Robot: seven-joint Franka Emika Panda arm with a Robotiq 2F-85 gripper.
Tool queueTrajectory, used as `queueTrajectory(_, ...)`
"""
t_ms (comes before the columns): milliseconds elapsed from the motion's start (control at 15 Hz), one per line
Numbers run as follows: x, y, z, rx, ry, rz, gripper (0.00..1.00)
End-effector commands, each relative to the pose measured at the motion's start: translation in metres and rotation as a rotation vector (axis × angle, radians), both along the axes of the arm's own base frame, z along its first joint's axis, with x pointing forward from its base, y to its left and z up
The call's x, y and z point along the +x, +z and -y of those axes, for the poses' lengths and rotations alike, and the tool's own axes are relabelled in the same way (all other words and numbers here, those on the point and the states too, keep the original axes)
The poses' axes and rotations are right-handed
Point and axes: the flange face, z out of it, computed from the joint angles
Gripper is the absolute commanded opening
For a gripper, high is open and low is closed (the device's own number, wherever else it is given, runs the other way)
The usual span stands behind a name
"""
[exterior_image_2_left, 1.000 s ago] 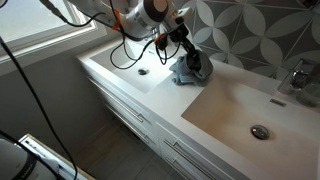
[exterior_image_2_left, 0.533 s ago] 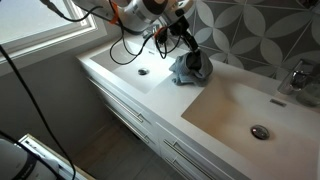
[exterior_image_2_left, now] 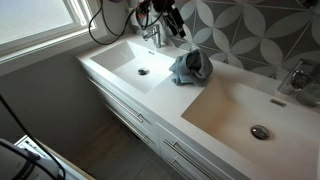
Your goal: Take the towel off of the faucet
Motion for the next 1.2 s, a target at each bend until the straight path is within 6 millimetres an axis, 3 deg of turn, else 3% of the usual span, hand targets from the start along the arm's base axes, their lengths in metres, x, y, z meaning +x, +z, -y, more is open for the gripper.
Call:
queueTrajectory(0,-0.007,0.034,-0.046,0.121,0.162,-0.003,1.0)
queueTrajectory(267,-0.003,0.055,-0.093,0.249,0.343,0.02,1.0)
queueTrajectory(600,-0.009,0.062,-0.141,0.417,0.542,-0.074,1.0)
queueTrajectory(800,-0.018,0.063,-0.157,0.491,0.637,-0.159,1.0)
queueTrajectory(1067,-0.03,0.075,-0.16,0.524,0.785,-0.163,1.0)
queueTrajectory(1133,-0.02,0.063,-0.159,0.496,0.713,-0.181,1.0)
